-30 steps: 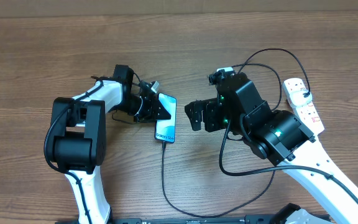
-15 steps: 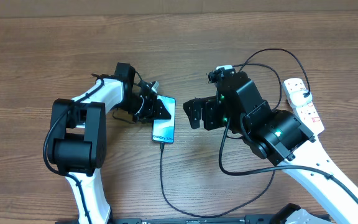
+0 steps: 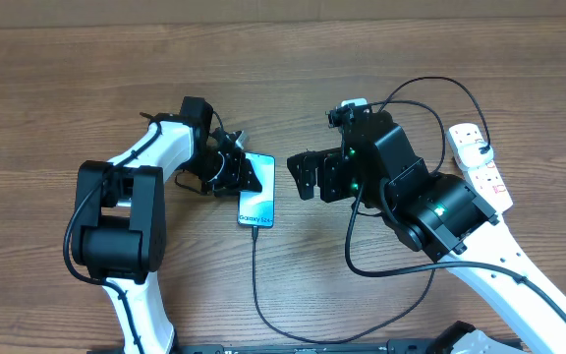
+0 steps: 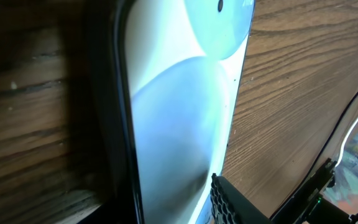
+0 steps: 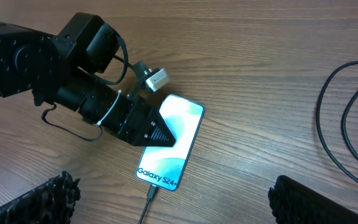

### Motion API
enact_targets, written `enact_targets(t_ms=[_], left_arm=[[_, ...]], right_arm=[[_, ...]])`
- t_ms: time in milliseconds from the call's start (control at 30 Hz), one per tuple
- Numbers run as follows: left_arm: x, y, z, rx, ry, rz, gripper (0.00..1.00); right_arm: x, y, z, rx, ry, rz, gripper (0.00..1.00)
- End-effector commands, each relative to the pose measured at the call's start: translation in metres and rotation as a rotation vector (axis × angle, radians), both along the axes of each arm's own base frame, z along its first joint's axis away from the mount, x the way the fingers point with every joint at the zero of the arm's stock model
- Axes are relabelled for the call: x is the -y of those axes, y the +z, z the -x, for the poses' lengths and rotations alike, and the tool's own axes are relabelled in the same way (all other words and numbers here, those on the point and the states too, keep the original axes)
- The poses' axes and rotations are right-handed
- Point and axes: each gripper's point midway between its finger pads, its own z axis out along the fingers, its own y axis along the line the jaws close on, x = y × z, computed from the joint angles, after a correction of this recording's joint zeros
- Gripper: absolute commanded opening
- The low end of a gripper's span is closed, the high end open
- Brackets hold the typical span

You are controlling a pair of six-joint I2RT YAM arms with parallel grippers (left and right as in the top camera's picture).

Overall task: Plug charger to phone and switch on socket
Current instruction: 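Lower the connected phone flat onto the table with both grippers, then release the phone and withdraw both grippers away from it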

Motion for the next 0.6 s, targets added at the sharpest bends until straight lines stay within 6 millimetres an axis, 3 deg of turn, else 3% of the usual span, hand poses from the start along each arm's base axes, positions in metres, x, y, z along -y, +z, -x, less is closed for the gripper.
enact_targets(t_ms=[0, 567], left_arm=[[-0.049, -0.054, 0.022, -0.084, -0.012, -0.314, 0.4], [-0.063, -0.057, 0.024, -0.1, 0.005, -0.406, 0.4]], right_arm=[[0.0, 0.008, -0.002, 0.017, -0.003, -0.013, 1.0], [0.001, 0.007, -0.001, 0.011, -0.003, -0.009, 1.0]])
